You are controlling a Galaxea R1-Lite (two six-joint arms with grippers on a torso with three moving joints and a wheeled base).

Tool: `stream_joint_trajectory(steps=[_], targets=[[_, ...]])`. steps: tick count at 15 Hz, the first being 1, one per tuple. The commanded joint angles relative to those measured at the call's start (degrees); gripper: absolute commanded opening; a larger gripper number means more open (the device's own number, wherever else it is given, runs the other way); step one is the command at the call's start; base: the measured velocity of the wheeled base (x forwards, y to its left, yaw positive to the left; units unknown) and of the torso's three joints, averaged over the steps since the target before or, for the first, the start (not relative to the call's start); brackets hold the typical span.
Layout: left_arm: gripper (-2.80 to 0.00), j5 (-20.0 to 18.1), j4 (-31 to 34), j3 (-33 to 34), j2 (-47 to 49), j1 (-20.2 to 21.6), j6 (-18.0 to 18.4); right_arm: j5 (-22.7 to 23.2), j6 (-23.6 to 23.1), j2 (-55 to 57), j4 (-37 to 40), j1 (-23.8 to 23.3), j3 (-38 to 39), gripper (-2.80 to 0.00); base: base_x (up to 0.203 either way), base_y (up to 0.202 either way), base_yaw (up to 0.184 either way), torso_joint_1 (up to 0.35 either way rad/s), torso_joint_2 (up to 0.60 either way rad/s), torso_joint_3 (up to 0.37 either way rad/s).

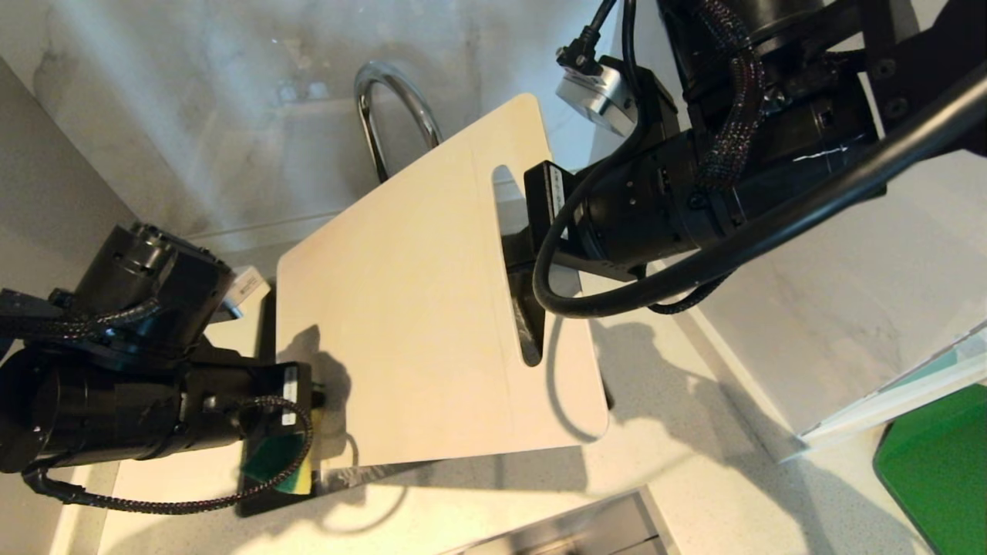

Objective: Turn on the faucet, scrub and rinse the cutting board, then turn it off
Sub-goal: Turn off the tap

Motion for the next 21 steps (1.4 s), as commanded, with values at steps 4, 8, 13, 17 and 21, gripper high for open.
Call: stream_joint_trajectory(steps=[4, 8, 13, 17, 21], targets=[[-2.8, -6.2, -10.2, 12.4, -2.8, 14.8, 2.3, 0.2, 0.2, -0.7, 0.3, -0.1, -0.6, -2.8, 0.0, 0.0, 0.0, 0.0, 0.0, 0.0], [-2.8, -9.2, -13.9, 15.4, -5.7, 21.4, 3.0, 0.2, 0.3, -1.3, 0.3, -0.1, -0.4, -2.8, 0.0, 0.0, 0.0, 0.0, 0.0, 0.0], [-2.8, -14.3, -8.4, 2.0, -11.9, 26.1, 4.3, 0.2, 0.3, -1.2, 0.3, -0.1, -0.1, -2.8, 0.0, 0.0, 0.0, 0.0, 0.0, 0.0], [-2.8, -14.1, 1.9, -10.3, -13.2, 21.5, 5.6, 0.2, 0.2, -1.2, 0.3, -0.1, -0.3, -2.8, 0.0, 0.0, 0.0, 0.0, 0.0, 0.0], [-2.8, -5.3, 5.4, -13.1, -10.7, 0.3, 3.5, 0.1, 0.2, -0.3, 0.2, -0.5, -0.6, -2.8, 0.0, 0.0, 0.0, 0.0, 0.0, 0.0]])
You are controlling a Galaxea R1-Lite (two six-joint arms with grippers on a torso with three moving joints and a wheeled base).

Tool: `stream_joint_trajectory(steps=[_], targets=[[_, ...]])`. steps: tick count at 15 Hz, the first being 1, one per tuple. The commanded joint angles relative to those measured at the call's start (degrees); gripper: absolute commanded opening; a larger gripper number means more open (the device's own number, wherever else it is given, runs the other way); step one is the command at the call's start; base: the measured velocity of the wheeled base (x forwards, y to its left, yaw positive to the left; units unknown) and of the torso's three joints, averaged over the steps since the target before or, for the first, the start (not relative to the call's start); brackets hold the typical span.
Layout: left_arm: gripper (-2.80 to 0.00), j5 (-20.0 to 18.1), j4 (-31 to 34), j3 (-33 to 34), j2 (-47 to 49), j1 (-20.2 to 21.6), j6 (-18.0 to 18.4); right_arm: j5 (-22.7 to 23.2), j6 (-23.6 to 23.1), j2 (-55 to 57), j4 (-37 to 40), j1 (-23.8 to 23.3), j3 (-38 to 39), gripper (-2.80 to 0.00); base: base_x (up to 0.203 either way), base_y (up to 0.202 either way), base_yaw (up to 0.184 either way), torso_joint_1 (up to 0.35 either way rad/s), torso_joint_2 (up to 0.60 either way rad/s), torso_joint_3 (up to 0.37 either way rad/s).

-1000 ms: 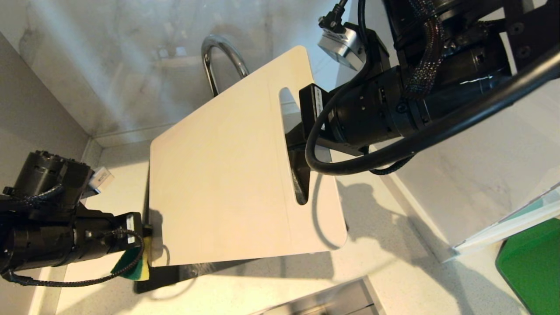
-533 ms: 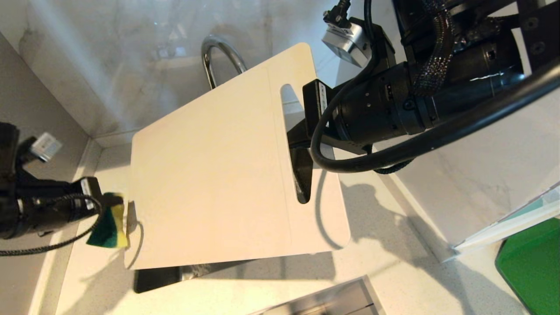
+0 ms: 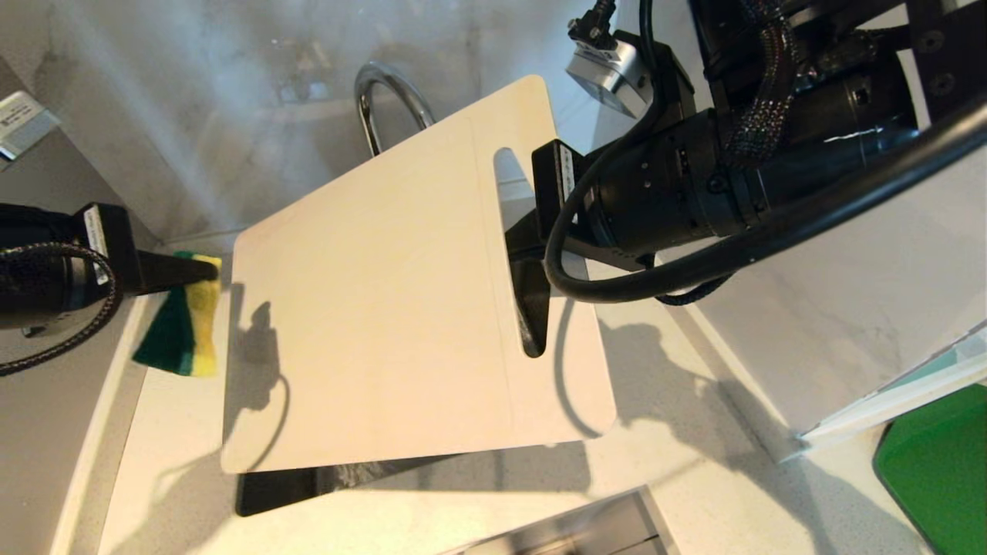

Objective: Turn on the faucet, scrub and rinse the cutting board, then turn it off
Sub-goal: Turn off the tap

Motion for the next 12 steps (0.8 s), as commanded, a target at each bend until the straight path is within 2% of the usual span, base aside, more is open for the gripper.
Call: stream_joint_trajectory(steps=[1, 4, 6, 10, 12], targets=[[-2.8, 5.6, 0.6, -1.9, 3.4, -12.7, -2.2, 0.1, 0.1, 1.0, 0.2, -0.4, -0.5, -2.8, 0.0, 0.0, 0.0, 0.0, 0.0, 0.0], [-2.8, 13.5, 1.0, -5.1, 10.9, -21.2, -3.5, 0.2, 0.1, 1.4, 0.2, -0.9, -1.0, -2.8, 0.0, 0.0, 0.0, 0.0, 0.0, 0.0], [-2.8, 14.8, 1.1, -4.6, 12.6, -24.1, -3.7, 0.2, 0.1, 1.5, 0.3, -1.0, -1.5, -2.8, 0.0, 0.0, 0.0, 0.0, 0.0, 0.0], [-2.8, 15.0, 0.5, 4.4, 10.6, -24.2, -4.0, 0.2, 0.1, 1.4, 0.3, -1.7, -1.5, -2.8, 0.0, 0.0, 0.0, 0.0, 0.0, 0.0], [-2.8, 15.2, -3.4, 10.6, 7.5, -22.9, -4.2, 0.3, 0.2, 1.4, 0.2, -2.3, -1.6, -2.8, 0.0, 0.0, 0.0, 0.0, 0.0, 0.0]])
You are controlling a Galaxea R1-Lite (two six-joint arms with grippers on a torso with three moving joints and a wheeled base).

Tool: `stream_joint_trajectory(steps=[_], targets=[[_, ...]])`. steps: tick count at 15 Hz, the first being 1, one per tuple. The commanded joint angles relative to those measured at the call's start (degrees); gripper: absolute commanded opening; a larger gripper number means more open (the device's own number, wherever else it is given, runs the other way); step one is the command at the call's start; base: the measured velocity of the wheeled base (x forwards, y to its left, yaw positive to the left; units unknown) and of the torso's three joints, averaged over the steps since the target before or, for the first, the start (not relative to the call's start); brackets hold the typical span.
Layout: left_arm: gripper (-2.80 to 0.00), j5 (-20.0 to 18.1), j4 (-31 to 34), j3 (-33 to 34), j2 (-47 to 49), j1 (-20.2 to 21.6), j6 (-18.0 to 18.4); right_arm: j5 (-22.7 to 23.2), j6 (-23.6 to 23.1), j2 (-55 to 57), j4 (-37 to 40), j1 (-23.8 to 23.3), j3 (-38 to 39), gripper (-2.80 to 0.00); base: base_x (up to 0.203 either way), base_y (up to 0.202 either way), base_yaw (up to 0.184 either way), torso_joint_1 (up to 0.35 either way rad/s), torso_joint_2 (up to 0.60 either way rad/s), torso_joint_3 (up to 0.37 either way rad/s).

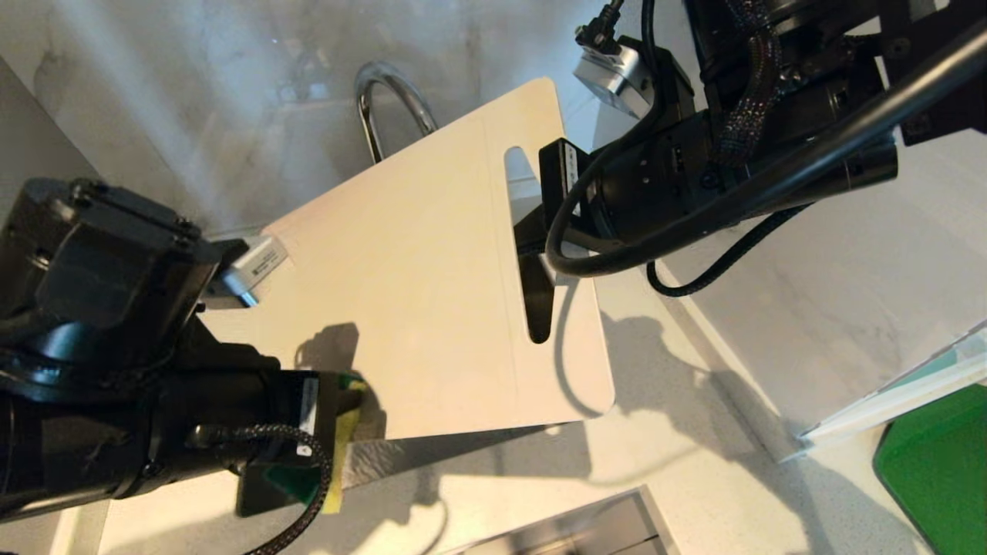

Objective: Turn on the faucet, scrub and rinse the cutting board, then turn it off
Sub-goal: Turn off the tap

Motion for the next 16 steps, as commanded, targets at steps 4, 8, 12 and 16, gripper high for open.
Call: stream_joint_trajectory(steps=[4, 8, 12, 16], targets=[[-2.8, 0.0, -8.3, 13.7, -6.2, 7.7, -0.3, 0.3, 0.2, 0.2, 0.2, -0.4, -0.9, -2.8, 0.0, 0.0, 0.0, 0.0, 0.0, 0.0], [-2.8, -5.6, -12.4, 19.6, -8.9, 18.1, 0.3, 0.3, 0.3, -0.4, 0.3, -0.4, -0.6, -2.8, 0.0, 0.0, 0.0, 0.0, 0.0, 0.0], [-2.8, -13.5, -12.9, 21.3, -11.9, 32.6, 4.5, 0.3, 0.4, -0.8, 0.4, -0.4, -0.3, -2.8, 0.0, 0.0, 0.0, 0.0, 0.0, 0.0], [-2.8, -24.3, -12.6, 13.2, -13.1, 49.0, 9.6, 0.1, 0.3, -1.5, 0.5, -1.2, 1.9, -2.8, 0.0, 0.0, 0.0, 0.0, 0.0, 0.0]])
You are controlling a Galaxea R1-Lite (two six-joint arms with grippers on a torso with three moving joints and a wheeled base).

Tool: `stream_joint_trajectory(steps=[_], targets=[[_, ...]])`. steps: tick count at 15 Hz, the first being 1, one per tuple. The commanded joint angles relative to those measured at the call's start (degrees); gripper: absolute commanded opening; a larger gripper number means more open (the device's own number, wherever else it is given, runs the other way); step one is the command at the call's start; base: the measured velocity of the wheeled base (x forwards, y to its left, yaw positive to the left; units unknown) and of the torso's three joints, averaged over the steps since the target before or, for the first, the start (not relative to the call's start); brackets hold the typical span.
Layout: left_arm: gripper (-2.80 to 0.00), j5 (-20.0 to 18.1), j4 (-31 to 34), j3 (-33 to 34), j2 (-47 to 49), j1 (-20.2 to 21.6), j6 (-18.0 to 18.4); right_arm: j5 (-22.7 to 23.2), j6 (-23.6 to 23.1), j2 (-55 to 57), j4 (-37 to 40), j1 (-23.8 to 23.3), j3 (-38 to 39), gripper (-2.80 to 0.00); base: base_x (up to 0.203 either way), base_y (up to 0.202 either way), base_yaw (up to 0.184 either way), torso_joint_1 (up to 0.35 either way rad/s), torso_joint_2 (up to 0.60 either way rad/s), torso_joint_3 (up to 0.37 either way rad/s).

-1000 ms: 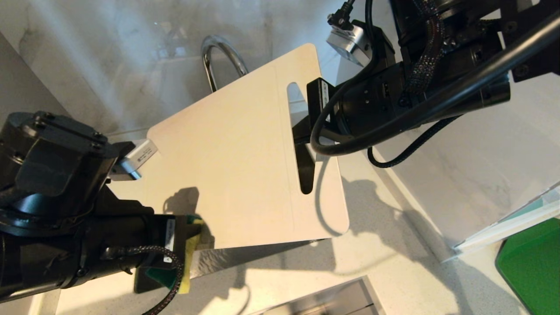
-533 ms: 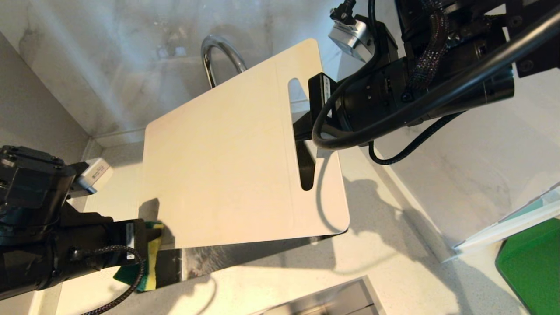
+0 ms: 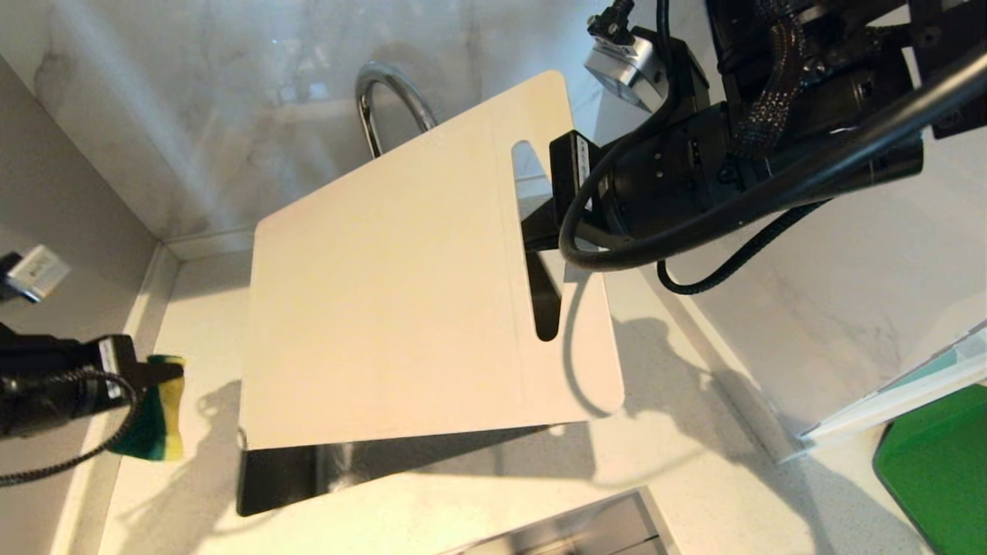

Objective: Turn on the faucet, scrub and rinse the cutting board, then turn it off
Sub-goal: Turn off the tap

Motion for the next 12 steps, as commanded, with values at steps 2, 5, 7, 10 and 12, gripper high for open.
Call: stream_joint_trajectory(steps=[2, 5, 7, 10, 12], targets=[[-2.8, -5.1, 2.1, -9.2, -0.9, 8.6, 1.6, -0.6, -0.2, -0.5, 0.1, -1.0, 4.0, -2.8, 0.0, 0.0, 0.0, 0.0, 0.0, 0.0], [-2.8, -6.8, 7.4, -16.9, -0.2, 9.6, 1.4, -2.5, -0.8, 0.7, -0.1, -2.4, 7.9, -2.8, 0.0, 0.0, 0.0, 0.0, 0.0, 0.0], [-2.8, -7.0, 8.2, -18.0, 0.4, 9.6, 1.4, -2.6, -2.1, 2.6, -0.1, -5.1, 8.9, -2.8, 0.0, 0.0, 0.0, 0.0, 0.0, 0.0], [-2.8, -7.1, 8.1, -18.0, 1.4, 9.7, 1.1, -2.3, -2.2, 5.7, -0.1, -8.6, 8.9, -2.8, 0.0, 0.0, 0.0, 0.0, 0.0, 0.0], [-2.8, -7.2, 7.9, -18.0, 1.8, 9.6, 1.0, -2.1, -2.1, 7.9, -1.4, -11.6, 7.1, -2.8, 0.0, 0.0, 0.0, 0.0, 0.0, 0.0]])
